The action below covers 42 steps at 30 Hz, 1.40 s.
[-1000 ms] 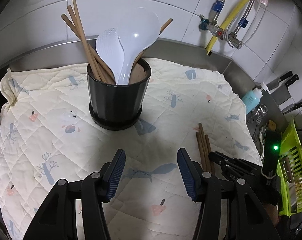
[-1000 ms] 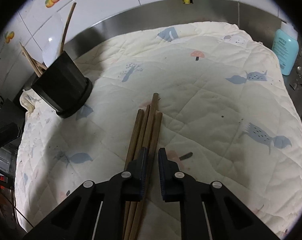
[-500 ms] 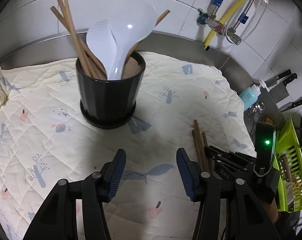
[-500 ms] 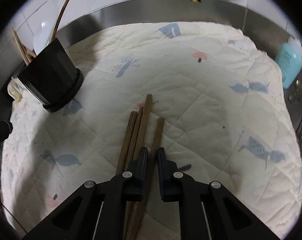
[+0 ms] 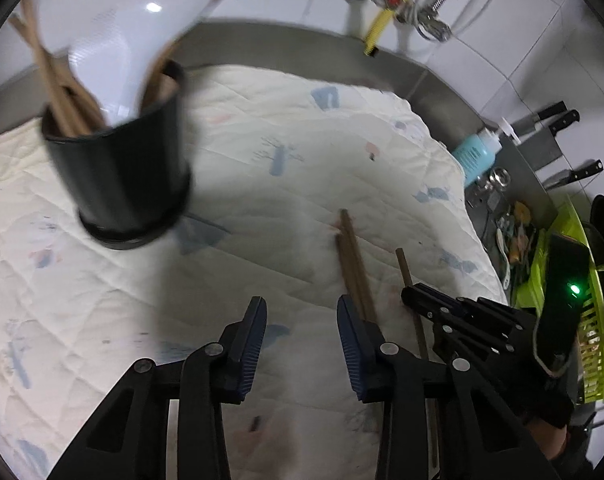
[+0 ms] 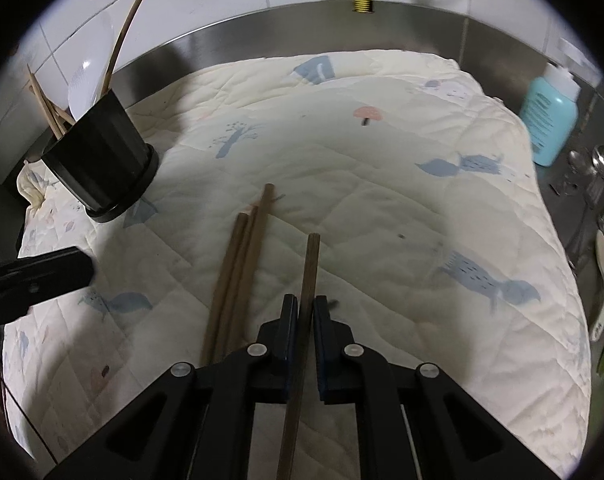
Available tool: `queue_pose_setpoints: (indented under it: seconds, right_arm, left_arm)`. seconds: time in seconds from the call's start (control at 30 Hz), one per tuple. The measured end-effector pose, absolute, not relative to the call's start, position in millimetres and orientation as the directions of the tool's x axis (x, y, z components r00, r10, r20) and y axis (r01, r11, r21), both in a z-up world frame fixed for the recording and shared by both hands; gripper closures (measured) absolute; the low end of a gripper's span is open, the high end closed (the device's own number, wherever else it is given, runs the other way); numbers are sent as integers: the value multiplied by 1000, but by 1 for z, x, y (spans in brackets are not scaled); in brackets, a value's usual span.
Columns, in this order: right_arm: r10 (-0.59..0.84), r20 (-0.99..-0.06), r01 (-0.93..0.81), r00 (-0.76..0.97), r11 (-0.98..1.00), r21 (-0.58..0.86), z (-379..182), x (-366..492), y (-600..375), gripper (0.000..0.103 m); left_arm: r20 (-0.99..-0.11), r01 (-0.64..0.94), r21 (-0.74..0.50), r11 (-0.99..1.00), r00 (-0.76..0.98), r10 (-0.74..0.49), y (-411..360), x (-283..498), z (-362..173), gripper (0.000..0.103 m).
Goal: Organize utensils
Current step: 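Grasp one wooden chopstick with the right tool, then grasp another wooden chopstick with the left tool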
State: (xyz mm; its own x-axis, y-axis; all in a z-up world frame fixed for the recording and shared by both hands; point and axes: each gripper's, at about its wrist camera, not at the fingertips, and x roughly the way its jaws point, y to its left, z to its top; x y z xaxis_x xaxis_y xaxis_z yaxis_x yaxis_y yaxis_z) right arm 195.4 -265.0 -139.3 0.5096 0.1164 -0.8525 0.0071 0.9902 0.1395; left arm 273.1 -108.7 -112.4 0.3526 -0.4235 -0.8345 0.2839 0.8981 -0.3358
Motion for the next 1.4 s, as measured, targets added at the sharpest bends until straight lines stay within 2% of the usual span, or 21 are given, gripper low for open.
queue_pose_setpoints:
  seconds: [0.37,0.83,1.13,1.4]
  right_arm:
    - [130,-847,38,515,984,175,-138,173,-289,93]
    - [160,-849,43,504,977,209,-145,168,-296,93]
    - [173,-846,44,504,973,226,-146,168,-299,93]
    - [168,-849,43,502,975,218,-145,167,-300,93]
  left_arm:
    - [-871,319,-299,900,293,-393,-163,285,-140,64]
    - [-898,300,-288,909,245,-365,-179,288,-164,64]
    - [-904,299,-269,916,251,-347,-179,288,-162,67]
    - [-919,304,-184,935,285,-273,-190,293,-161,72]
